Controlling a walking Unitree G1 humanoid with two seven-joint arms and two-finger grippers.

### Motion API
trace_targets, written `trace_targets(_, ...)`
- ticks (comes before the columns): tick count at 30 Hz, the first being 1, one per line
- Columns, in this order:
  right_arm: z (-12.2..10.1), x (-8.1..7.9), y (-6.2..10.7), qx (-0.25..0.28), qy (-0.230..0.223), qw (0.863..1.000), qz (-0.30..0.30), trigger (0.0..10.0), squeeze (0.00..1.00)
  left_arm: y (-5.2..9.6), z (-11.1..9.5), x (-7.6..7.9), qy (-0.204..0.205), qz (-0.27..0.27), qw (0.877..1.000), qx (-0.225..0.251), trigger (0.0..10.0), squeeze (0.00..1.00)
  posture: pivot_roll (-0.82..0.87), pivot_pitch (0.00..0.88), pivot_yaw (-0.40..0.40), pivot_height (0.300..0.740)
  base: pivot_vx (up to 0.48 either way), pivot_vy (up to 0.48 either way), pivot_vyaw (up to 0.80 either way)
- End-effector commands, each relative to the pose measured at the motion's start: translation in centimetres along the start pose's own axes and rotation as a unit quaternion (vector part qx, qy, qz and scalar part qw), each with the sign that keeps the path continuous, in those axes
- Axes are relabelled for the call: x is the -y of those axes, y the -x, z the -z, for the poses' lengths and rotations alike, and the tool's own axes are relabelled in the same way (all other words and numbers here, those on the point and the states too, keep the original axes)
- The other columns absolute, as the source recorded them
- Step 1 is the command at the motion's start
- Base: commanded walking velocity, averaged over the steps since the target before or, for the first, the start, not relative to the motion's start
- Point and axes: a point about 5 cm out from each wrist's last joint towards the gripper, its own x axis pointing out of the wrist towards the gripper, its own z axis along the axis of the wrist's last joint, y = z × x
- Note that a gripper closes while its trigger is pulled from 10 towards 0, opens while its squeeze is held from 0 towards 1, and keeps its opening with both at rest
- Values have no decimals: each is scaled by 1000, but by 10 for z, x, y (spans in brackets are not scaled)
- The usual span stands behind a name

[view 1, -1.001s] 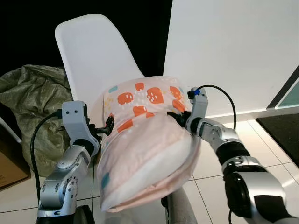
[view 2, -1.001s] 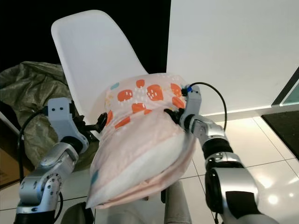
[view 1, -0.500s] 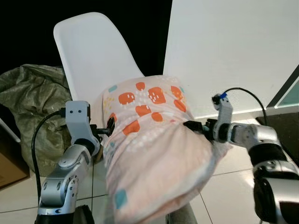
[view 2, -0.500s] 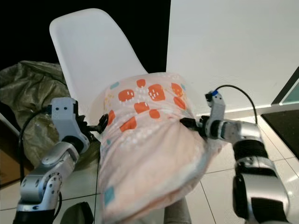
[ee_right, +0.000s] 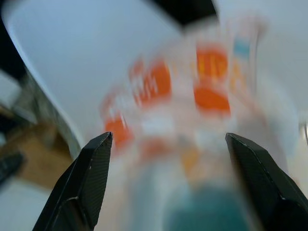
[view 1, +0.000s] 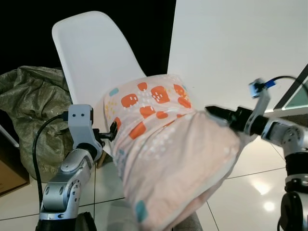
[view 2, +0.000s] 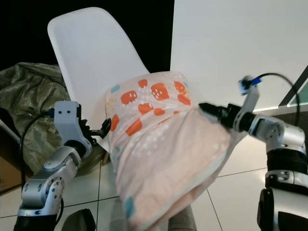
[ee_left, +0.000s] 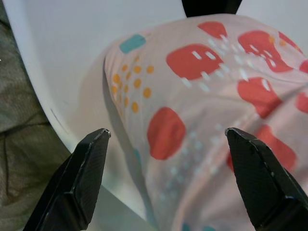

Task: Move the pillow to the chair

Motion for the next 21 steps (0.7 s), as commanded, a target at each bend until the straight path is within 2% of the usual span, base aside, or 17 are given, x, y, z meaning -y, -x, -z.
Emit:
trace_targets(1,-8,-5,-2,45,-15,999,-14,10000,0,-1,2,-7,-10,-14,1000,-3,10000,0,-180,56,-39,500,0,0,0)
trace_targets(3,-1,-11,-6,60,-52,996,-43,10000,0,-1,1,-8,-11,-17,1000,-1,10000,0,-176,51,-38,500,0,0,0)
trace_targets(6,8,-15,-8,49,-60,995,-58,10000,0,-1,1,-8,-12,-18,1000,-1,10000,0,-175,50,-38,500,0,0,0)
trace_targets(8,48,-26,-18,-52,-34,995,-74,10000,0,-1,1,-8,-14,-20,1000,-2,10000,0,-174,49,-38,500,0,0,0)
trace_targets(9,48,-26,-18,-52,-34,995,-74,10000,0,-1,1,-8,-14,-20,1000,-2,10000,0,-174,49,-38,500,0,0,0)
trace_targets(10,63,-30,-20,-91,-19,993,-77,10000,0,-1,1,-9,-15,-20,1000,-2,10000,0,-171,50,-39,500,0,0,0)
trace_targets(11,63,-30,-20,-91,-19,993,-77,10000,0,-1,1,-9,-15,-20,1000,-2,10000,0,-171,50,-39,500,0,0,0)
trace_targets(12,73,-27,-23,-114,1,992,-50,10000,0,-1,1,-9,-15,-21,1000,-1,10000,0,-173,51,-36,500,0,0,0)
trace_targets(14,53,-12,-28,-36,-31,999,16,10000,0,-1,0,-10,-16,-22,1000,0,10000,0,-171,51,-36,500,0,0,0)
trace_targets(15,53,-12,-28,-36,-31,999,16,10000,0,-1,0,-10,-16,-22,1000,0,10000,0,-171,51,-36,500,0,0,0)
trace_targets(16,36,-10,-29,17,-64,998,24,10000,0,-1,1,-10,-16,-23,1000,0,10000,0,-174,49,-34,500,0,0,0)
trace_targets(17,36,-10,-29,17,-64,998,24,10000,0,-1,1,-10,-16,-23,1000,0,10000,0,-174,49,-34,500,0,0,0)
trace_targets(19,9,-15,-27,115,-117,986,-12,10000,0,-2,-2,-9,-8,-24,1000,10,10000,0,-174,50,-37,508,0,0,0)
trace_targets(21,9,-18,-27,122,-120,985,-24,10000,0,-3,-4,-8,-3,-22,1000,17,10000,0,-174,50,-37,513,0,0,0)
